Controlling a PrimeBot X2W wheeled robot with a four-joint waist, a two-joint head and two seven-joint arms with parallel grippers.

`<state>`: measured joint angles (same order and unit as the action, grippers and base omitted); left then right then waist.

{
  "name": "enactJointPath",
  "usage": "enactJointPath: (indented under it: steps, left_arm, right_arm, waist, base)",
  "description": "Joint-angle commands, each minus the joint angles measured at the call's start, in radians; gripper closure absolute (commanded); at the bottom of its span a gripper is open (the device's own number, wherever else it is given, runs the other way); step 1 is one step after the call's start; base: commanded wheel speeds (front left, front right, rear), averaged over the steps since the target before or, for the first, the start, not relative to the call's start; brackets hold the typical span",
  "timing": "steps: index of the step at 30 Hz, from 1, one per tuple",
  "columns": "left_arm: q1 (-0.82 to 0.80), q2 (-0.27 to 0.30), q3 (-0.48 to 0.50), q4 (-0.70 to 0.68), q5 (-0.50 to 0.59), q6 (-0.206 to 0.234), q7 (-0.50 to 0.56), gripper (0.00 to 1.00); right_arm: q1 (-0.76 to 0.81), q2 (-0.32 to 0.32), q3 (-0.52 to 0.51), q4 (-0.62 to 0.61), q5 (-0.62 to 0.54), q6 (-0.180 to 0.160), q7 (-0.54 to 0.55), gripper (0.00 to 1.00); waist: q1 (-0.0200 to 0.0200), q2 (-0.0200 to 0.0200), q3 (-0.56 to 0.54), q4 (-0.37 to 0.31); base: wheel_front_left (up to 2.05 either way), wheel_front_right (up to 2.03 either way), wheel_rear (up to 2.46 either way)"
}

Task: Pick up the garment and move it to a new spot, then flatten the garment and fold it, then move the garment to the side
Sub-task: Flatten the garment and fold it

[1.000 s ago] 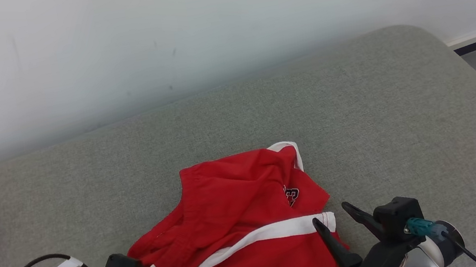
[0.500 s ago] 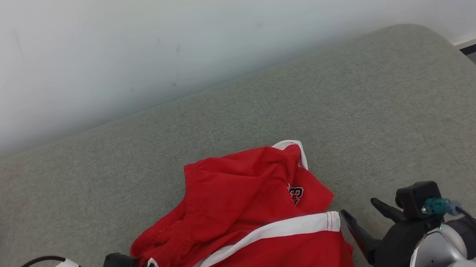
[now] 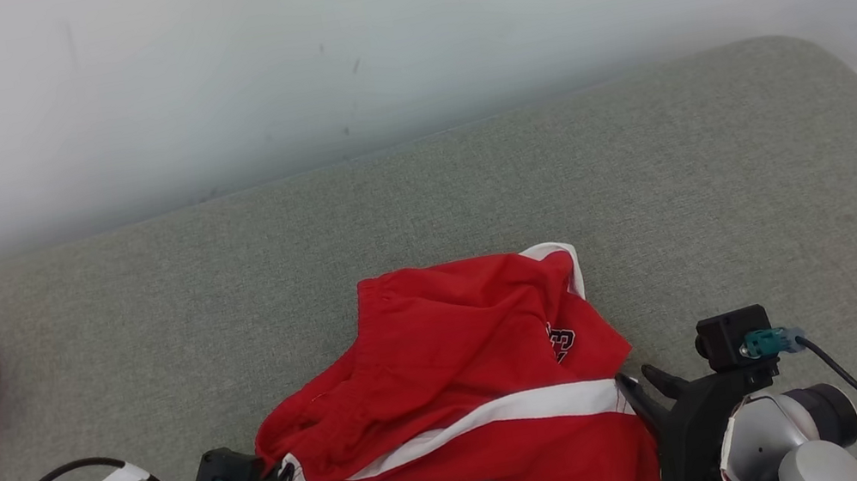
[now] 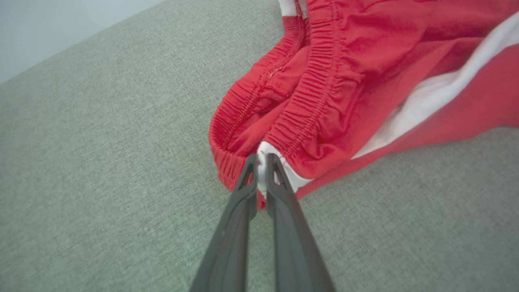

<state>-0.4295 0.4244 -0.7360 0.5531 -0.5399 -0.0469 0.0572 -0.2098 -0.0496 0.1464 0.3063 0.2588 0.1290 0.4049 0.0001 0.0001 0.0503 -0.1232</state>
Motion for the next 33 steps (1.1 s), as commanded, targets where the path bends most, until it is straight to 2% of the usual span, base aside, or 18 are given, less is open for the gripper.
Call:
enactJointPath:
  steps: [1, 3, 5, 8, 10, 11, 12, 14, 15, 16, 17, 27, 28, 29, 30, 31, 32, 33]
  left_arm:
    - [0.001, 0.001, 0.0, -0.001, -0.006, 0.002, -0.006, 1.0]
    - [0.005, 0.0, 0.003, 0.002, -0.01, 0.006, -0.01, 1.0]
    - [0.009, -0.001, 0.004, 0.004, -0.015, 0.01, -0.012, 1.0]
    - [0.013, -0.002, 0.007, 0.008, -0.021, 0.012, -0.016, 1.0]
    - [0.012, -0.002, 0.009, 0.01, -0.023, 0.016, -0.021, 1.0]
    - [0.012, -0.003, 0.01, 0.01, -0.025, 0.019, -0.023, 1.0]
    - [0.013, -0.003, 0.01, 0.011, -0.026, 0.02, -0.022, 1.0]
    - [0.012, -0.003, 0.009, 0.011, -0.027, 0.021, -0.024, 1.0]
    - [0.011, -0.004, 0.008, 0.011, -0.027, 0.021, -0.025, 1.0]
    - [0.01, -0.004, 0.006, 0.01, -0.027, 0.022, -0.025, 1.0]
    - [0.008, -0.004, 0.005, 0.009, -0.028, 0.023, -0.024, 1.0]
    - [-0.002, -0.004, 0.001, 0.009, -0.038, 0.026, -0.023, 1.0]
    - [-0.002, -0.003, 0.001, 0.009, -0.04, 0.026, -0.023, 1.0]
    - [-0.002, -0.003, 0.001, 0.009, -0.041, 0.026, -0.024, 1.0]
    - [-0.002, -0.003, 0.001, 0.009, -0.041, 0.026, -0.024, 1.0]
    - [-0.002, -0.003, 0.001, 0.009, -0.043, 0.026, -0.025, 1.0]
    - [-0.002, -0.004, -0.001, 0.009, -0.044, 0.027, -0.026, 1.0]
    - [-0.002, -0.006, -0.002, 0.009, -0.045, 0.028, -0.026, 1.0]
  right_arm:
    - [-0.003, 0.001, 0.002, 0.006, 0.005, 0.004, -0.004, 0.56]
    - [0.006, 0.001, 0.001, 0.01, 0.001, 0.004, -0.004, 0.66]
    - [0.014, 0.001, 0.0, 0.013, 0.005, 0.004, 0.005, 0.71]
    - [0.027, 0.001, 0.001, 0.023, 0.0, 0.004, 0.007, 0.9]
    - [0.023, 0.001, 0.001, 0.033, -0.004, 0.004, 0.003, 0.92]
    - [0.019, 0.001, 0.0, 0.04, -0.004, 0.004, -0.001, 0.83]
    - [0.015, 0.001, -0.001, 0.047, -0.004, 0.004, -0.004, 0.67]
    - [0.006, 0.001, -0.001, 0.06, 0.002, 0.004, -0.015, 0.49]
    - [0.002, 0.001, 0.001, 0.068, 0.006, 0.004, -0.022, 0.32]
    - [-0.002, 0.001, 0.004, 0.076, 0.009, 0.004, -0.03, 0.08]
    - [-0.007, 0.001, 0.009, 0.084, 0.016, 0.004, -0.036, 0.0]
    - [-0.055, 0.001, 0.048, 0.149, 0.066, 0.004, -0.084, 0.0]
    - [-0.061, 0.001, 0.053, 0.151, 0.061, 0.004, -0.097, 0.12]
    - [-0.063, 0.001, 0.056, 0.153, 0.063, 0.004, -0.107, 0.45]
    - [-0.064, 0.001, 0.061, 0.159, 0.065, 0.004, -0.115, 0.64]
    - [-0.067, 0.001, 0.067, 0.164, 0.066, 0.004, -0.122, 0.79]
    - [-0.072, 0.001, 0.071, 0.166, 0.062, 0.004, -0.131, 0.85]
    - [-0.076, 0.001, 0.073, 0.168, 0.054, 0.004, -0.139, 0.97]
  waist:
    - [-0.0001, -0.0001, 0.0, 0.0]
    - [-0.0001, -0.0001, -0.003, -0.001]
    - [-0.0001, -0.0001, -0.007, -0.003]
    - [-0.0001, -0.0001, -0.011, -0.007]
    - [-0.0001, -0.0001, -0.014, -0.009]
    - [-0.0001, -0.0001, -0.014, -0.009]
    - [-0.0001, -0.0001, -0.015, -0.009]
    - [-0.0001, -0.0001, -0.016, -0.008]
    - [-0.0001, -0.0001, -0.016, -0.007]
    - [-0.0001, -0.0001, -0.015, -0.005]
    - [-0.0001, -0.0001, -0.014, -0.003]
    - [-0.0001, -0.0001, -0.005, 0.006]
    - [-0.0001, -0.0001, -0.005, 0.006]
    - [-0.0001, -0.0001, -0.004, 0.006]
    - [-0.0001, -0.0001, -0.005, 0.005]
    - [-0.0001, -0.0001, -0.005, 0.005]
    - [-0.0001, -0.0001, -0.006, 0.004]
    - [-0.0001, -0.0001, -0.008, 0.004]
  base:
    - [0.0, 0.0, 0.0]
    - [0.0, 0.0, 0.0]
    - [0.0, 0.0, 0.0]
    - [0.0, 0.0, 0.0]
    - [0.0, 0.0, 0.0]
    - [0.0, 0.0, 0.0]
    - [0.0, 0.0, 0.0]
    - [0.0, 0.0, 0.0]
    - [0.0, 0.0, 0.0]
    - [0.0, 0.0, 0.0]
    - [0.0, 0.0, 0.0]
    - [0.0, 0.0, 0.0]
    - [0.0, 0.0, 0.0]
    - [0.0, 0.0, 0.0]
    - [0.0, 0.0, 0.0]
    - [0.0, 0.0, 0.0]
    - [0.0, 0.0, 0.0]
    - [0.0, 0.0, 0.0]
